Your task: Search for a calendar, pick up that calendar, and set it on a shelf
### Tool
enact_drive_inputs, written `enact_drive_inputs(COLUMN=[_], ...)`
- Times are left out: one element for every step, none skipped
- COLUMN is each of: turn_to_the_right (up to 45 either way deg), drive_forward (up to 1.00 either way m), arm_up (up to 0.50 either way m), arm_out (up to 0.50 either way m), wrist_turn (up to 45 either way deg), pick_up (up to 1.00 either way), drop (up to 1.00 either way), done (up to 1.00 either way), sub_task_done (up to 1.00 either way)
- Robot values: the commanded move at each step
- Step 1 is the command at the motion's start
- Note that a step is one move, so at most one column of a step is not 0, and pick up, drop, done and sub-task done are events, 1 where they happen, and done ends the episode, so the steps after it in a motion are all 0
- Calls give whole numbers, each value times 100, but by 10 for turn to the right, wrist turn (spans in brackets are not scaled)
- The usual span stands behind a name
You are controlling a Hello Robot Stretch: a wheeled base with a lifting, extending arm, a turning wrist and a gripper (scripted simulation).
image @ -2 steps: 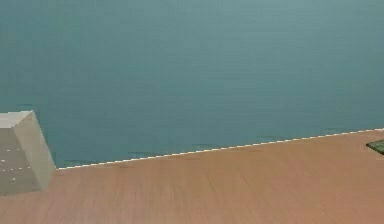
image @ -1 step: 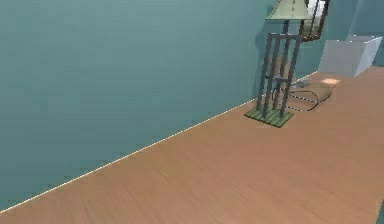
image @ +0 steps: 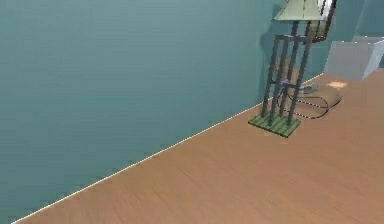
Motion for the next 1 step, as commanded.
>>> enact_drive_inputs(turn_to_the_right=[420], drive_forward=[0], arm_up=[0], arm_out=[0], wrist_turn=[0], pick_up=[0], drop=[0], done=[0], sub_task_done=[0])
